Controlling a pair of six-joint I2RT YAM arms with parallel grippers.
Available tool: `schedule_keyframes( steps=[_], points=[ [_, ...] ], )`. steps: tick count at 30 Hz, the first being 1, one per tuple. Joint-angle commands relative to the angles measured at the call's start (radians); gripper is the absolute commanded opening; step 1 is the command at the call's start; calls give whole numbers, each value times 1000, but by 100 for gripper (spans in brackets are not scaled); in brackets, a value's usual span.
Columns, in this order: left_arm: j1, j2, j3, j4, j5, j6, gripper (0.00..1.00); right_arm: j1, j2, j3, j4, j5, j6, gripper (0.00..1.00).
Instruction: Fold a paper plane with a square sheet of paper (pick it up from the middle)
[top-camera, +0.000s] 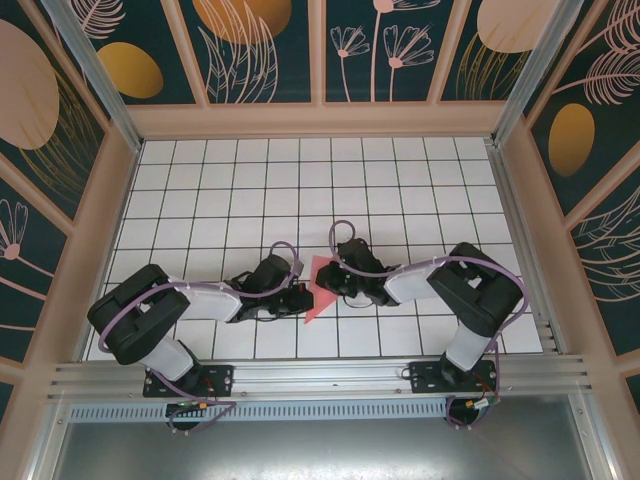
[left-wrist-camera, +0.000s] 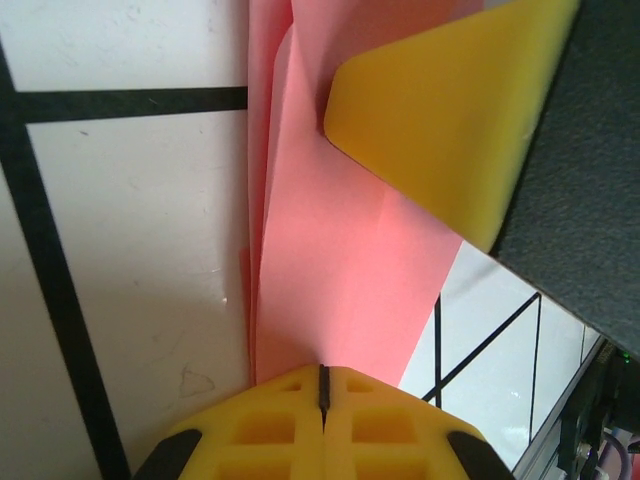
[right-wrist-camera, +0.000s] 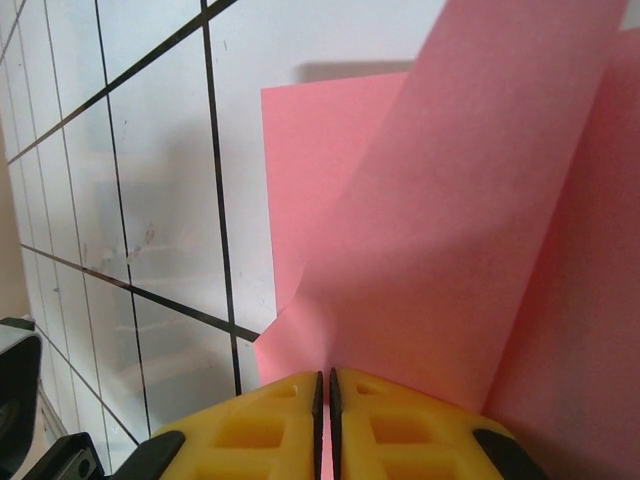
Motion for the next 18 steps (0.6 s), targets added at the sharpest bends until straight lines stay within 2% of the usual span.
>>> schedule_keyframes(
  steps=[1, 8, 18],
  points=[
    [-9, 40, -62, -142, -38, 30, 0, -28, -62, 17, -172, 61, -56, 16],
    [-9, 36, -61, -143, -47, 30, 0, 6, -126, 53, -195, 17, -99, 15],
    [-10, 50, -47, -145, -48, 32, 0, 59, -31, 70, -168, 38, -63, 13]
  ],
)
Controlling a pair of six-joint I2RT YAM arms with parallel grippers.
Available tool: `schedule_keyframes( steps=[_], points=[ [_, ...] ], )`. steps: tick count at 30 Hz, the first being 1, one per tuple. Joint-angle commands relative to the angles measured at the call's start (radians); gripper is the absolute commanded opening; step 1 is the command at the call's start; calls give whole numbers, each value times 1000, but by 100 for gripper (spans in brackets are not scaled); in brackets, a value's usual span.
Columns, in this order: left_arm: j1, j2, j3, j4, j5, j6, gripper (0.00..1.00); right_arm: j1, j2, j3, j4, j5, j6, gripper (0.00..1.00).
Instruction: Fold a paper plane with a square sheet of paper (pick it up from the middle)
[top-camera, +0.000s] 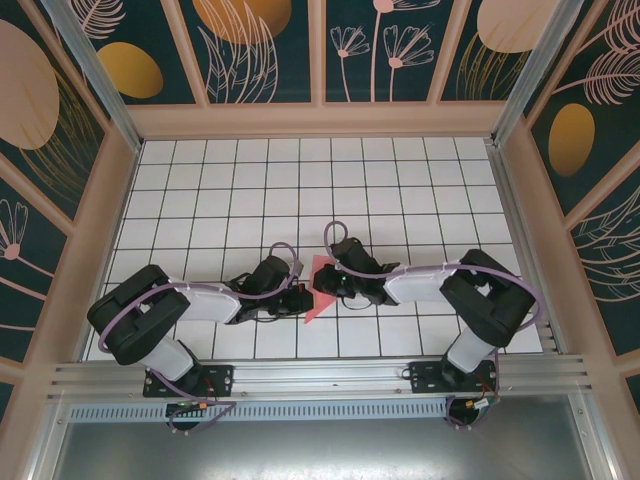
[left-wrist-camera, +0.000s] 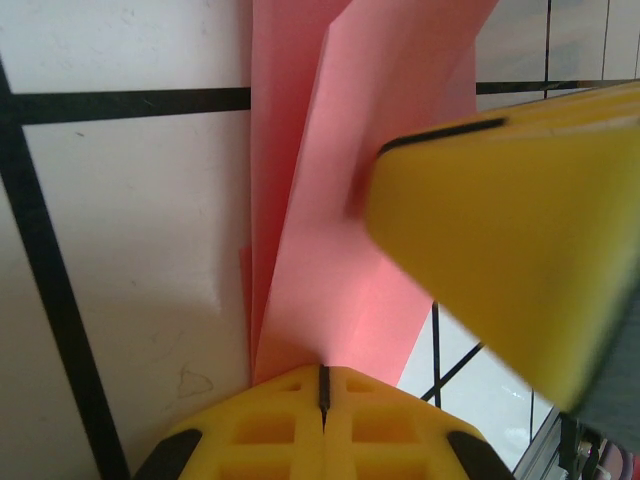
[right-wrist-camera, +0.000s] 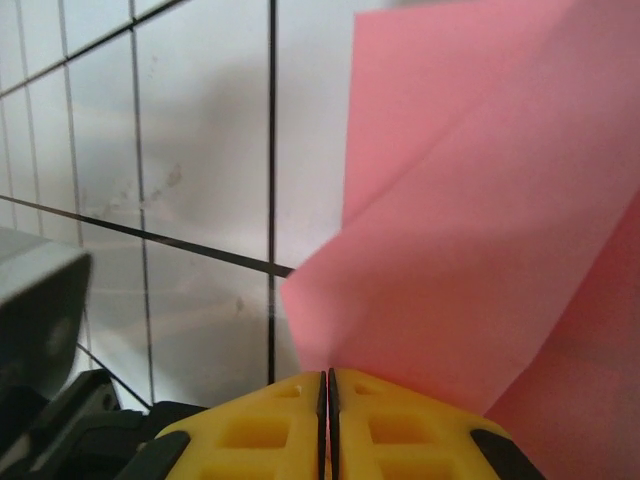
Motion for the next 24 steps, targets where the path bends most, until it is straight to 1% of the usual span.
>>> schedule_keyframes(
  steps=[1, 9, 24],
  points=[
    [-8, 53, -37, -171, -45, 29, 0, 2, 41, 25, -19, 35, 2, 13],
    [-9, 53, -74, -155, -56, 29, 0, -53, 78, 33, -113, 136, 32, 13],
    [-10, 71, -111, -124, -48, 38, 0, -236, 80, 18, -67, 66, -37, 14]
  ],
)
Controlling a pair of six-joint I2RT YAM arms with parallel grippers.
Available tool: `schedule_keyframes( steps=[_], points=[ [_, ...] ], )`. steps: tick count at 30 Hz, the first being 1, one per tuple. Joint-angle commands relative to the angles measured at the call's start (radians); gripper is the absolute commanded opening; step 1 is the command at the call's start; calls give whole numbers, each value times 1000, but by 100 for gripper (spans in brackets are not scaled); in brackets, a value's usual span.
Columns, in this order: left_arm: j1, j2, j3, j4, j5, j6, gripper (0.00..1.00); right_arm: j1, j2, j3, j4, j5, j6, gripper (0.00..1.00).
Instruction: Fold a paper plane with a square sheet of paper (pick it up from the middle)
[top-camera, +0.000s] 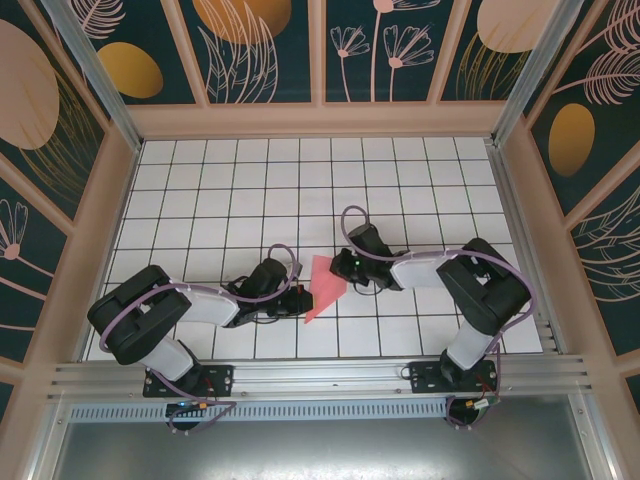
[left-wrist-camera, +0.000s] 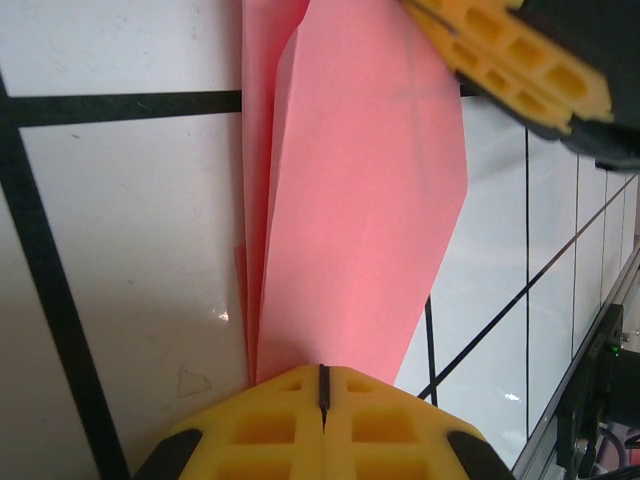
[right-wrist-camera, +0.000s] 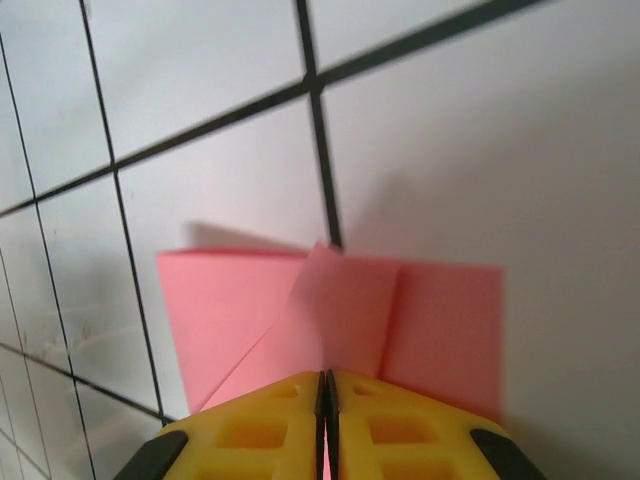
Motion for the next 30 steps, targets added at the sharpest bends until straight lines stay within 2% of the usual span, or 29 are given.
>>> schedule_keyframes(
  steps=[1, 9, 16, 21, 26, 30],
  points=[
    [-10, 67, -71, -209, -48, 34, 0, -57, 36, -3, -32, 47, -43, 14],
    [-10, 62, -85, -200, -47, 30, 0, -125, 69, 51, -94, 21, -91, 14],
    [-9, 59, -83, -205, -49, 31, 0, -136, 29, 125, -170, 34, -125, 14],
    [-10, 46, -76, -219, -53, 34, 0, -121, -57, 115, -144, -7, -118, 15],
    [-10, 63, -58, -226, -52, 39, 0, -65, -177, 74, -118, 56, -91, 15],
    [-11, 75, -46, -230, -52, 42, 0, -14, -183, 36, -26, -15, -77, 15]
  ],
)
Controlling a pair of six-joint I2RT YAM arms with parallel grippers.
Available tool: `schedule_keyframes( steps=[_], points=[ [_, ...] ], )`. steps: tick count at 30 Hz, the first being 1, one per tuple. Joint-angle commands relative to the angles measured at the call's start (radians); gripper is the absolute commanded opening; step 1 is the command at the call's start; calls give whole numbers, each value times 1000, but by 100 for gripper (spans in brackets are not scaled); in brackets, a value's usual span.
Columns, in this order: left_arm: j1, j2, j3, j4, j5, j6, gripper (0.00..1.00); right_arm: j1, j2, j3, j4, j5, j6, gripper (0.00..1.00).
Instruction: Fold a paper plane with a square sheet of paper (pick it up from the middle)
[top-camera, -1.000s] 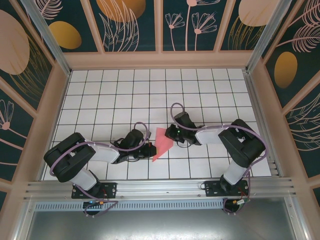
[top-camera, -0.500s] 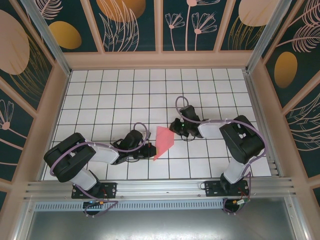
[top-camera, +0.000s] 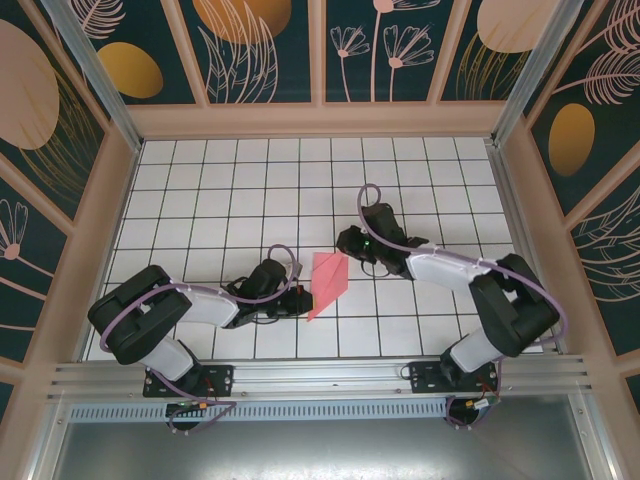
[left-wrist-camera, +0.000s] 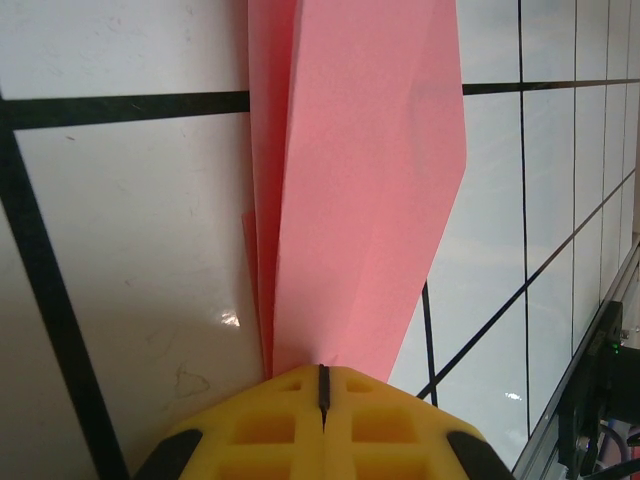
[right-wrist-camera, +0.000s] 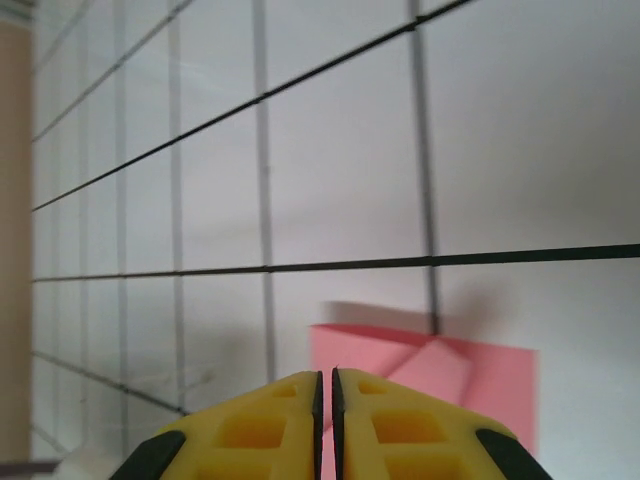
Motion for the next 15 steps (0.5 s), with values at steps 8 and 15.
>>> schedule_keyframes(
  steps=[8, 15],
  points=[
    [-9, 78, -46, -248, -59, 36, 0, 47, 154, -38, 139, -92, 18, 13],
    [-9, 93, -60, -233, -58, 31, 0, -50, 243, -45, 147, -84, -38, 13]
  ],
)
